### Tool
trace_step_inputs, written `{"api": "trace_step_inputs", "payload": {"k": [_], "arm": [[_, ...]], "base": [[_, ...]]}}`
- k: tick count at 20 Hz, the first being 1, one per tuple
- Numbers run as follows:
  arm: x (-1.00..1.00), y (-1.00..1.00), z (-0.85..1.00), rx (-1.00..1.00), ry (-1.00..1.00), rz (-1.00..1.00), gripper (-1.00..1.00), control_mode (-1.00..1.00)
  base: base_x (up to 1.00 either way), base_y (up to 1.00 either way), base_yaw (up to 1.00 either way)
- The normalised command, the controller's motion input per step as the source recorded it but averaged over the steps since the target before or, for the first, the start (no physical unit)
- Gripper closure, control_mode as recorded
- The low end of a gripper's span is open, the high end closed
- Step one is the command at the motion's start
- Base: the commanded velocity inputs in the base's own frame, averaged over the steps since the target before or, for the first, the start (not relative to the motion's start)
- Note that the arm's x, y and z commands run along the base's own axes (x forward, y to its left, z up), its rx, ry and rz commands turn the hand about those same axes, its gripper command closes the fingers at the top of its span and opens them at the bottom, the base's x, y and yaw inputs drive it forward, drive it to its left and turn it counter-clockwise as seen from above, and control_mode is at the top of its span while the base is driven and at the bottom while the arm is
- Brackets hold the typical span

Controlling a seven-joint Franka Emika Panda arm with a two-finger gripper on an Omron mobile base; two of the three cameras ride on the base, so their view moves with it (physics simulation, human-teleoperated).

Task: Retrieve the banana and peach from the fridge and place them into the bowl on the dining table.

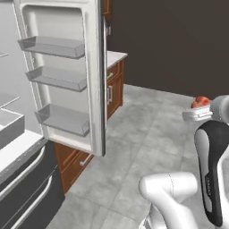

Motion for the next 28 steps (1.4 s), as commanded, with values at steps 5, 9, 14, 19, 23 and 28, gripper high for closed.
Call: {"api": "trace_step_inputs", "payload": {"k": [5,9,14,19,23,28], "arm": [[0.00,0.00,0.00,0.00,0.00,0.00,1.00,1.00],[0.00,0.00,0.00,0.00,0.00,0.00,1.00,1.00],[0.00,0.00,0.00,0.00,0.00,0.00,1.00,1.00],[0.00,0.00,0.00,0.00,0.00,0.00,1.00,1.00],[0.00,0.00,0.00,0.00,0.00,0.00,1.00,1.00],[0.00,0.00,0.00,0.00,0.00,0.00,1.00,1.00]], "base": [[0.60,-0.24,-0.59],[0.88,-0.16,-0.62],[1.00,-0.02,-0.57],[1.00,0.02,-0.46],[1.00,0.14,-0.48],[1.00,0.13,-0.64]]}}
